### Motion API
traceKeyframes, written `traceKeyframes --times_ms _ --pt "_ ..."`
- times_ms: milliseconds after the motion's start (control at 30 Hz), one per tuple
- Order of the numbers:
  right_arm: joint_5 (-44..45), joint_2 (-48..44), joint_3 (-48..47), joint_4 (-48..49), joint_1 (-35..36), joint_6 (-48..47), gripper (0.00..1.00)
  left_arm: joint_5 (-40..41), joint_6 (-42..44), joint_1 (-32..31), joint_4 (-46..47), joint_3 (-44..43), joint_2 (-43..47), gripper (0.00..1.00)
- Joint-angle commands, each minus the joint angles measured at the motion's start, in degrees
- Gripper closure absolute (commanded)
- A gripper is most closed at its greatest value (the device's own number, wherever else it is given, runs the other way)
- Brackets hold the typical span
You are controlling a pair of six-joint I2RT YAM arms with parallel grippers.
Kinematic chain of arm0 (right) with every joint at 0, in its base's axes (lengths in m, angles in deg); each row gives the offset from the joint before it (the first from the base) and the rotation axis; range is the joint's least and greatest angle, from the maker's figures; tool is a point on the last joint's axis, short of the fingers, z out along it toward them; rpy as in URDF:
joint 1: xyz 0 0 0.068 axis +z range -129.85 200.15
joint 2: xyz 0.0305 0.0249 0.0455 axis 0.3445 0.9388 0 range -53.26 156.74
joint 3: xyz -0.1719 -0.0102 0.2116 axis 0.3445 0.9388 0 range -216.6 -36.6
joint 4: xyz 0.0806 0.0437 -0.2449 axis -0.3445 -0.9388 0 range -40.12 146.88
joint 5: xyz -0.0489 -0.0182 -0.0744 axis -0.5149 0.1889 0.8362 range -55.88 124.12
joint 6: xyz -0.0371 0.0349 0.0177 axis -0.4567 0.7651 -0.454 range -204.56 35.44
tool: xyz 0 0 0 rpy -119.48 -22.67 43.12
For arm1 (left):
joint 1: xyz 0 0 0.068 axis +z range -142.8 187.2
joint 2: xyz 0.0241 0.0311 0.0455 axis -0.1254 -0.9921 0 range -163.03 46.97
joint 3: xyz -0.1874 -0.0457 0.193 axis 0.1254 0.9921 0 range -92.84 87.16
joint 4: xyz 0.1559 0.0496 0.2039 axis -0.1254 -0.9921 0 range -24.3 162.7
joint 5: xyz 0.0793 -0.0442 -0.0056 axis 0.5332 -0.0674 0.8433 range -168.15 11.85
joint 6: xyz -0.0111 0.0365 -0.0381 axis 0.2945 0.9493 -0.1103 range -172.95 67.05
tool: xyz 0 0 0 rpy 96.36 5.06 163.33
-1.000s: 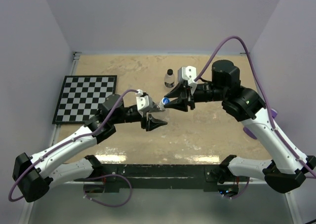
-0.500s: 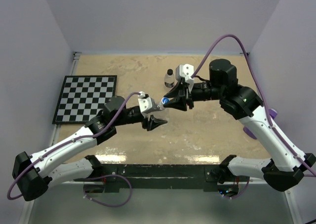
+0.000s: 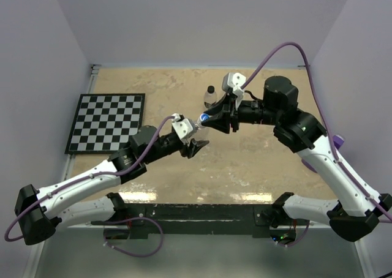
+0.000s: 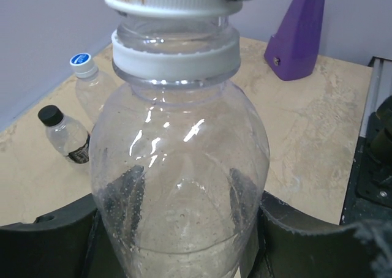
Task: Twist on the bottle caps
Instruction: Screw the bottle cap onto the plastic bottle.
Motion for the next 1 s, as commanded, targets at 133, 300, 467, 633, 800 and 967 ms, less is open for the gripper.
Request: traceKeyframes --times_ms 133,300,467,633,800,967 --pt "7.39 1.83 3.09 -3.37 0.68 7.46 1.00 12.55 1.01 -3.08 15.82 -3.25 0.18 1.00" --pt "10.11 2.01 3.27 -2.58 0.86 11.41 1.00 19.31 2.86 -5.80 17.30 -4.13 -2.20 1.00" --pt "13.02 2.18 4.32 -1.43 1.03 14.49 1.00 29.95 4.00 -9.41 23.80 -2.91 -4.39 1.00" --pt "15.65 1.57 5.81 0.76 1.12 17.56 1.00 35.67 2.25 -10.82 28.64 -2.46 -6.51 1.00" --pt "15.83 0.78 8.01 3.58 1.21 19.42 1.00 37.26 1.37 -11.08 29.79 -2.46 -7.73 1.00" --pt "15.48 -0.71 7.92 4.98 1.30 18.01 0.97 34.82 0.67 -11.08 27.69 -2.29 -8.00 1.00"
